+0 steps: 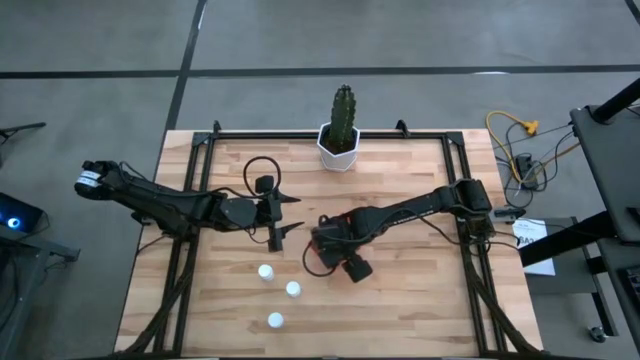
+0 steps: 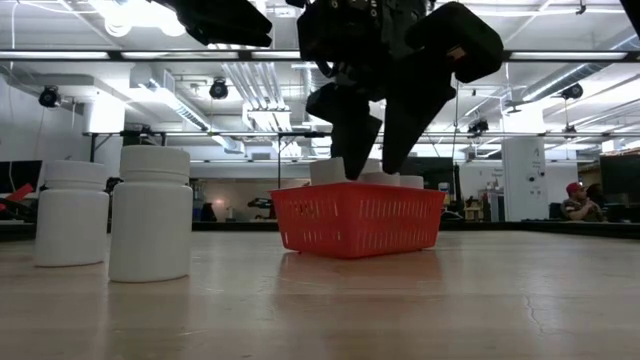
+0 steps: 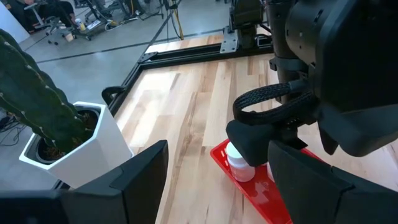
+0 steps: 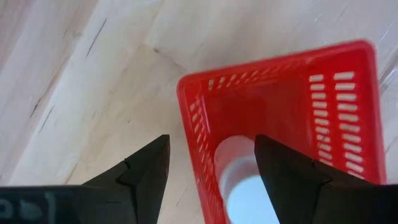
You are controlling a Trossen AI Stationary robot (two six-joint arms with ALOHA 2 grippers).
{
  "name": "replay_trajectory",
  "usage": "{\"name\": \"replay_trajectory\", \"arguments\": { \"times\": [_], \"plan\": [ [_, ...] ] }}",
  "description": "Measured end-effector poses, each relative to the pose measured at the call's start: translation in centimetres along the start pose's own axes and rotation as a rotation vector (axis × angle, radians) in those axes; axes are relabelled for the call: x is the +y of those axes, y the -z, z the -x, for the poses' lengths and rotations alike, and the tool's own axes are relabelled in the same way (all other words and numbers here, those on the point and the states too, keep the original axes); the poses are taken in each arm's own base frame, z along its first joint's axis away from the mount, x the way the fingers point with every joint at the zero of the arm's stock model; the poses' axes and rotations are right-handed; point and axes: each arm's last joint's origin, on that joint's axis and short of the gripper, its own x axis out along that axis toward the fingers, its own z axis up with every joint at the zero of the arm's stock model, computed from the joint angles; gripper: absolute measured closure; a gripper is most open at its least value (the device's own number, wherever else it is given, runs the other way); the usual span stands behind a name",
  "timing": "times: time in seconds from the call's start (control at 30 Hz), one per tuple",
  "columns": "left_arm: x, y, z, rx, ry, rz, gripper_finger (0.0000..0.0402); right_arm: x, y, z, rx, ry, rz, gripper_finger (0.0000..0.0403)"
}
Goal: Pick and place pill bottles into a basket
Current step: Put the white pill bottle into the red bin
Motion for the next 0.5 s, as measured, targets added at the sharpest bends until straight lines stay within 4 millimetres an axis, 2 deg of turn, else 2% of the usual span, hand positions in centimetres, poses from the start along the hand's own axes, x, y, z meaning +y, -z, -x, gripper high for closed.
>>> {"name": "replay_trajectory", "arguments": {
  "times": [0.17, 0.37, 0.5],
  "plan": [
    [0.0, 0.0, 0.0, 0.000, 0.000, 0.000, 0.0143, -0.1, -0.6, 0.4, -0.044, 0.005, 0.029, 0.0179],
    [0.0, 0.2, 0.2, 0.020, 0.001, -0.010, 0.0143, -0.2, -1.9, 1.2, -0.216, -0.037, 0.107, 0.0179],
    [0.2, 0.2, 0.7, 0.027, 0.006, 0.006, 0.0143, -0.7, -2.1, 1.3, -0.264, -0.021, 0.117, 0.0179]
  ]
}}
